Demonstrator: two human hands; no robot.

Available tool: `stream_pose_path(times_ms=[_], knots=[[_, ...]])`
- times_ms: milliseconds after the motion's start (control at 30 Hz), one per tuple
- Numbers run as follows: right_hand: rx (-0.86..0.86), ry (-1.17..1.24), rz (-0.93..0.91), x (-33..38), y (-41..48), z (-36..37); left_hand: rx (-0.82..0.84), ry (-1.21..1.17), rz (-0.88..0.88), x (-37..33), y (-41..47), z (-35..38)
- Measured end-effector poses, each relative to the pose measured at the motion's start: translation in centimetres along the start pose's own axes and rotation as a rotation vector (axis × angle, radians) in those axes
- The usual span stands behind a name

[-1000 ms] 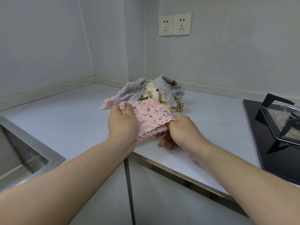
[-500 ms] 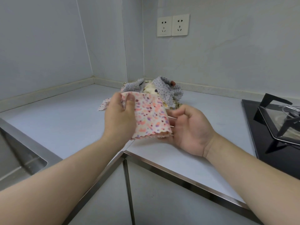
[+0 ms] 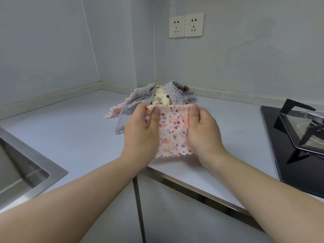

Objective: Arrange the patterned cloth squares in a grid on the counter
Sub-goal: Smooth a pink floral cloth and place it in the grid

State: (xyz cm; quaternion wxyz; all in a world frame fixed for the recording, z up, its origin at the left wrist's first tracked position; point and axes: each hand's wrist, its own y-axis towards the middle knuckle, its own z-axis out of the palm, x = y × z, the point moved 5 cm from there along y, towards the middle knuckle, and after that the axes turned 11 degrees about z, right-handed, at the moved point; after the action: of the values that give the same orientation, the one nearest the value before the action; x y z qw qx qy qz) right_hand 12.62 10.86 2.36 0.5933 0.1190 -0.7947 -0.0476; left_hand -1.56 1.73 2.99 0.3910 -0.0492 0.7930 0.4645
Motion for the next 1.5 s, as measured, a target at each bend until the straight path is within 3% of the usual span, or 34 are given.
stream_pose_path(times_ms=[100, 333, 633, 933, 1133, 1300, 1500], knots=[[-0.030, -0.057, -0.047, -0.1, 0.3, -0.3, -0.007, -0.038, -0.056, 0.5, -0.1, 0.4], [-0.048, -0.137, -0.146, -0.1, 0.5, -0.1, -0.036, -0.251, -0.377, 1.8, -0.9, 1.3], [0.031, -0.155, -0.065, -1.1, 1.2, 1.0, -0.027, 0.045, -0.209, 2.9, 0.1, 1.4], [0.082, -0.119, 0.066, -2.9, 2.4, 1.6, 0.032, 0.077, -0.252, 4.0, 0.0, 2.1], [0.121, -0.140, 0.216, -2.1, 1.7, 1.9, 0.151, 0.125, -0.426, 3.3, 0.6, 2.2], [0.197, -0.176, 0.598, -0.4, -2.4, -2.2, 0.327, 0.216, -0.603, -2.2, 0.0, 1.2], [-0.069, -0.142, 0.709, 2.8, -9.3, -16.5, 0.652, 0.118, -0.476, -15.1, -1.9, 5.1]])
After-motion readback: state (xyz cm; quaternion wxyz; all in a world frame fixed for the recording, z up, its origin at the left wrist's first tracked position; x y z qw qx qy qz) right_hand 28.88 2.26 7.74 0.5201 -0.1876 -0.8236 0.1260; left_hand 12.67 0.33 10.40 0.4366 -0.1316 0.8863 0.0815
